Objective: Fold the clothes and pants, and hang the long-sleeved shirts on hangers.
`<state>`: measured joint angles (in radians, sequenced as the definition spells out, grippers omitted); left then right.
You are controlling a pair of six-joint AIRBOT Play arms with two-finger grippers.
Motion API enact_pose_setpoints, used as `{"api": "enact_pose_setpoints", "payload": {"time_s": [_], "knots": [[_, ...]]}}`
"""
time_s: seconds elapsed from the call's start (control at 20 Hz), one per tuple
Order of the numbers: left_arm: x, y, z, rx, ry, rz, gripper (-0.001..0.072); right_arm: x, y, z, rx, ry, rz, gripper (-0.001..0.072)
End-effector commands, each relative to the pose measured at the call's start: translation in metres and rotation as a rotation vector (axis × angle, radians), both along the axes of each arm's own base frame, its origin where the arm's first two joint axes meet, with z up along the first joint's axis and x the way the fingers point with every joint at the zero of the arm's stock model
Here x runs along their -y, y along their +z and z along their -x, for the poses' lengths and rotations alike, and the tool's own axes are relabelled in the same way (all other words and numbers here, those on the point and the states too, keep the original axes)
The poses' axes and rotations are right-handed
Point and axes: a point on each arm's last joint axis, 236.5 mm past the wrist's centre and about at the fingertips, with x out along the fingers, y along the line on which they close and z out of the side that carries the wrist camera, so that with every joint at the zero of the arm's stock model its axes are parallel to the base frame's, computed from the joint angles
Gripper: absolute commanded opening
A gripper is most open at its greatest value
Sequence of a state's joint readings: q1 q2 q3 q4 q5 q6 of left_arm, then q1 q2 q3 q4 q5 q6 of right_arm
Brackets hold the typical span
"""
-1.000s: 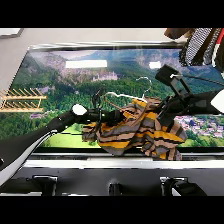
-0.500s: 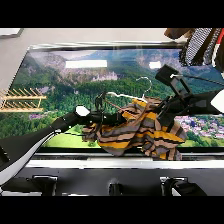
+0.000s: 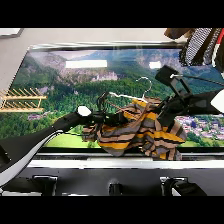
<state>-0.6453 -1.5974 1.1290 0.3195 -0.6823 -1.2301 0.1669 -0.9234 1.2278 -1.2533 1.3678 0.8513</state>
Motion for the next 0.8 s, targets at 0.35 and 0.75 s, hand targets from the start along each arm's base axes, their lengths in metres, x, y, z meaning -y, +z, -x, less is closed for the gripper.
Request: {"api": "enact_pose_setpoints", "payload": {"time_s": [0.35,0.75], "knots": [[-0.006,0.004,-0.008,0.020,-0.004,0.006,0.0024,0.002,-0.002,0.002,-0.012,0.001,0.010,0.0032],[-0.042,0.011,-0.025,0.034,0.046,-0.076,0.0023,0.002,0.005,0.006,0.007,0.000,0.007,0.0032]]}}
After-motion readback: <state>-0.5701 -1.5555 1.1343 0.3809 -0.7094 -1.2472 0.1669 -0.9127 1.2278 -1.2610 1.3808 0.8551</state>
